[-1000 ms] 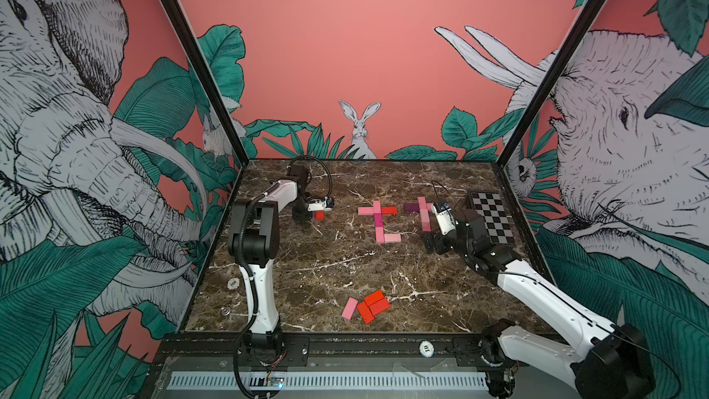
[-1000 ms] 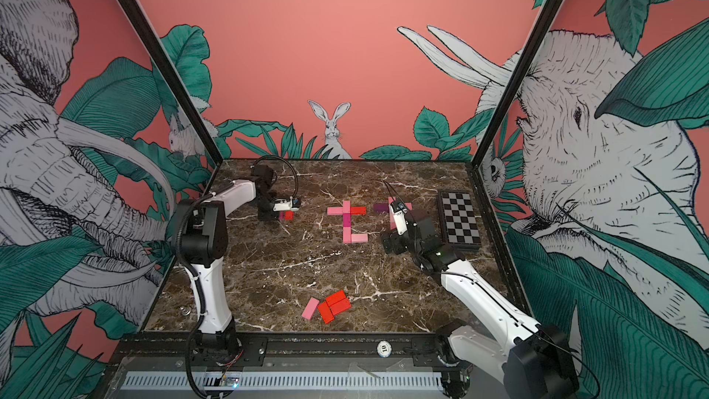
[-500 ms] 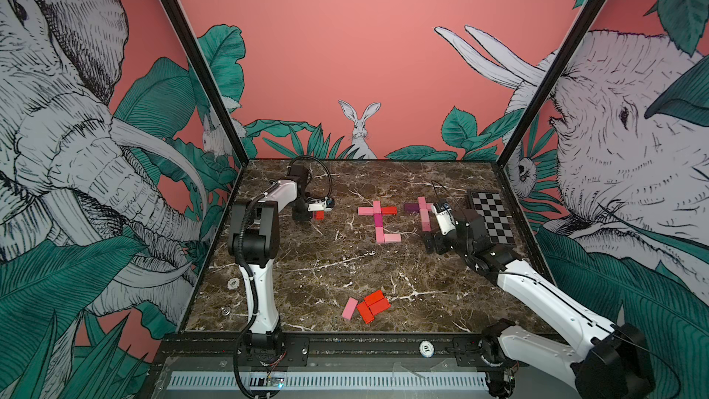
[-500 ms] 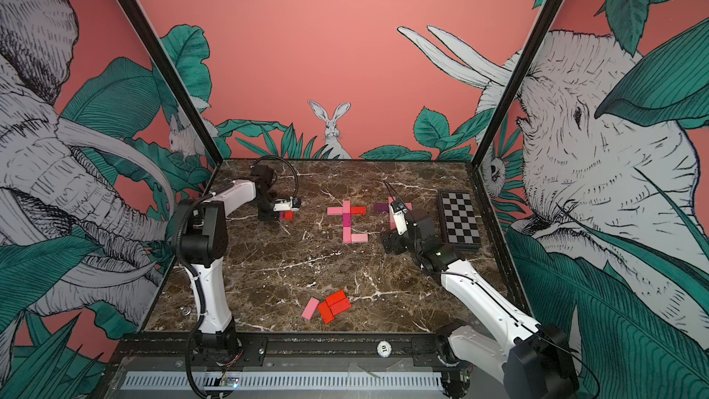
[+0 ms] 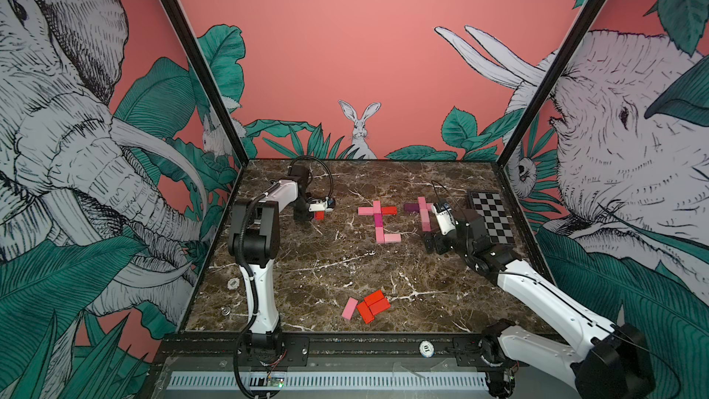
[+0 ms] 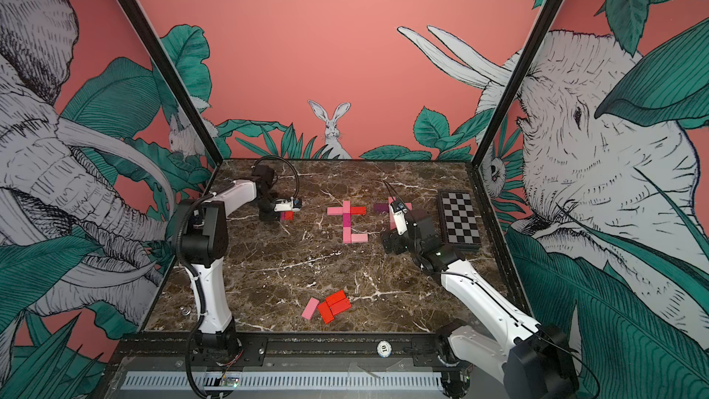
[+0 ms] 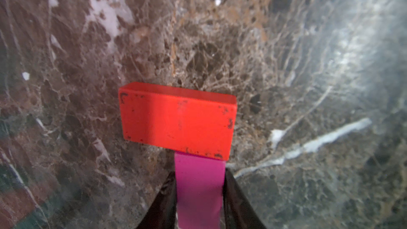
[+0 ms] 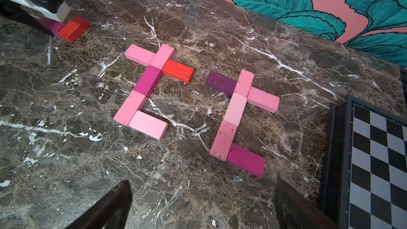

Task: Assemble the letter t with building blocks
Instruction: Assemble the building block at the center of the board.

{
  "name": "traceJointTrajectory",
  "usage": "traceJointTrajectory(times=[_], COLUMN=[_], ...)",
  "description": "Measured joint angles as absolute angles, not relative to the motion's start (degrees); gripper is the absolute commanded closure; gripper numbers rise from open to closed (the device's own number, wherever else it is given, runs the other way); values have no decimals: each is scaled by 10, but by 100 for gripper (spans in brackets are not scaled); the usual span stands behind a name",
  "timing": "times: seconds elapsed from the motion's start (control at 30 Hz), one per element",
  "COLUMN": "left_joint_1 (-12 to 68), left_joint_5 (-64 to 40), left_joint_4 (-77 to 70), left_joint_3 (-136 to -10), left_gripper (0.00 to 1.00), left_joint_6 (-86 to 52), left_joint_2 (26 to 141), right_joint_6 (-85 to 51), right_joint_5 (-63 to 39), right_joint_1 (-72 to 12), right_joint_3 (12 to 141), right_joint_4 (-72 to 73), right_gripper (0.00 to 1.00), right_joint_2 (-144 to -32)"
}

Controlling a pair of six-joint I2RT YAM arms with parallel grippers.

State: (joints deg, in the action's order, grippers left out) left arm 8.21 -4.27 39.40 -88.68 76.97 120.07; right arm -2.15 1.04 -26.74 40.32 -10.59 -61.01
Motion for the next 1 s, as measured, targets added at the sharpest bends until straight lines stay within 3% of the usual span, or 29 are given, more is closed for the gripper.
traceJointTrajectory(times=[1.0], left_joint_1=[83], left_joint_5=[-39], left_joint_4=[393], left_joint_3=[-887], left_gripper=[61], left_joint_6=[775], left_joint_2=[1201], right_joint_6=[-22], right_joint_5=[10], right_joint_1=[-267], right_joint_3=[403], right_joint_4=[-106], right_gripper=[2], right_joint_2=[-610])
